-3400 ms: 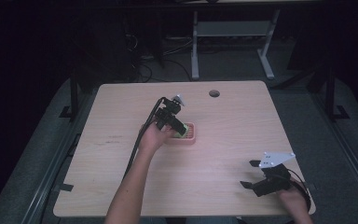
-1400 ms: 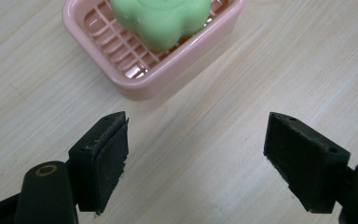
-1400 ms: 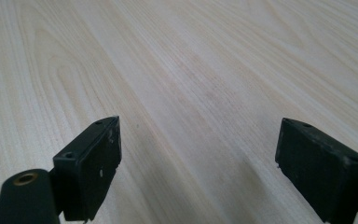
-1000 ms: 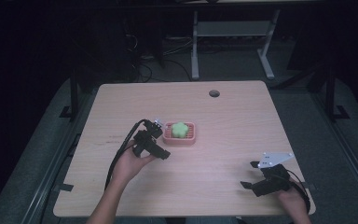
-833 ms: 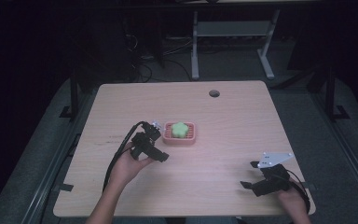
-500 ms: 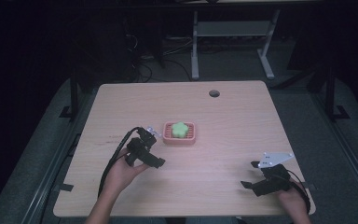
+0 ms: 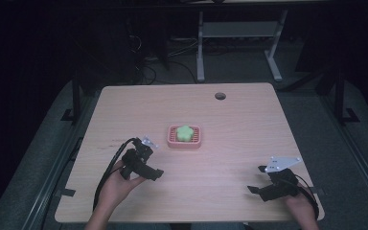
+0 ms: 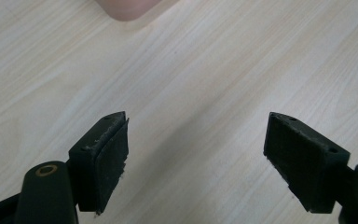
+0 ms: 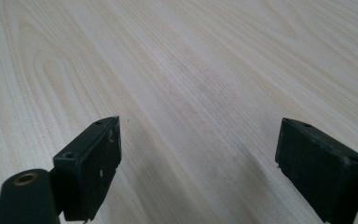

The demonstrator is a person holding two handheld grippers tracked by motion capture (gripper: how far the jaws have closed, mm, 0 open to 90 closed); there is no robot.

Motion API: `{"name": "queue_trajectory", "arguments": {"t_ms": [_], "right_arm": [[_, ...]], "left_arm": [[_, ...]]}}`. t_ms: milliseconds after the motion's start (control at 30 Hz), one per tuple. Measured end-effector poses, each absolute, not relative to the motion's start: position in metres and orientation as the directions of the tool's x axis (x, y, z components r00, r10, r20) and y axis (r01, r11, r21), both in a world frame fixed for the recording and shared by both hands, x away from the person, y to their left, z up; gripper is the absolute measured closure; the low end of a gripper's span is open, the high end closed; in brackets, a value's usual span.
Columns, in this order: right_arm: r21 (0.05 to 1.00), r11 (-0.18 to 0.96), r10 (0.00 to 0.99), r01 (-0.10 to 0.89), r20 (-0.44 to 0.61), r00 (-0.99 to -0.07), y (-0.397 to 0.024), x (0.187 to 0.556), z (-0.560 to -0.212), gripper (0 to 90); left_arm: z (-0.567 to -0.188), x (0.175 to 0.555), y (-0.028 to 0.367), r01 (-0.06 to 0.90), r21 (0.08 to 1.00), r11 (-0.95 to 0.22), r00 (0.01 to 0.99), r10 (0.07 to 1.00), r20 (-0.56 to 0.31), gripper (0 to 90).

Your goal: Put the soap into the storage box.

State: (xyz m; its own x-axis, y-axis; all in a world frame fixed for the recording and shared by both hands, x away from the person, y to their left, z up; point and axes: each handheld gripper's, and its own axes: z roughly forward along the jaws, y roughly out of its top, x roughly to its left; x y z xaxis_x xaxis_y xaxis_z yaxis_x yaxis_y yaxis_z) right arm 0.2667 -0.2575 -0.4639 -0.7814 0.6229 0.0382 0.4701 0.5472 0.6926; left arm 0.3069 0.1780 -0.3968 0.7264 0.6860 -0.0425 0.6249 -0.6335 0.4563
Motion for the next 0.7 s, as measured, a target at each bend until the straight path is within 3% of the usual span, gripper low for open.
{"name": "queue_trajectory", "arguments": {"t_ms": [700], "right_arm": [[0.691,0.54,0.642,0.481,0.031,-0.766,-0.258,0.266,-0.466,13.8]], "left_arm": [[-0.413,0.272,0.207,0.635,0.467,-0.615,0.712,0.701,-0.046,21.9]]}}
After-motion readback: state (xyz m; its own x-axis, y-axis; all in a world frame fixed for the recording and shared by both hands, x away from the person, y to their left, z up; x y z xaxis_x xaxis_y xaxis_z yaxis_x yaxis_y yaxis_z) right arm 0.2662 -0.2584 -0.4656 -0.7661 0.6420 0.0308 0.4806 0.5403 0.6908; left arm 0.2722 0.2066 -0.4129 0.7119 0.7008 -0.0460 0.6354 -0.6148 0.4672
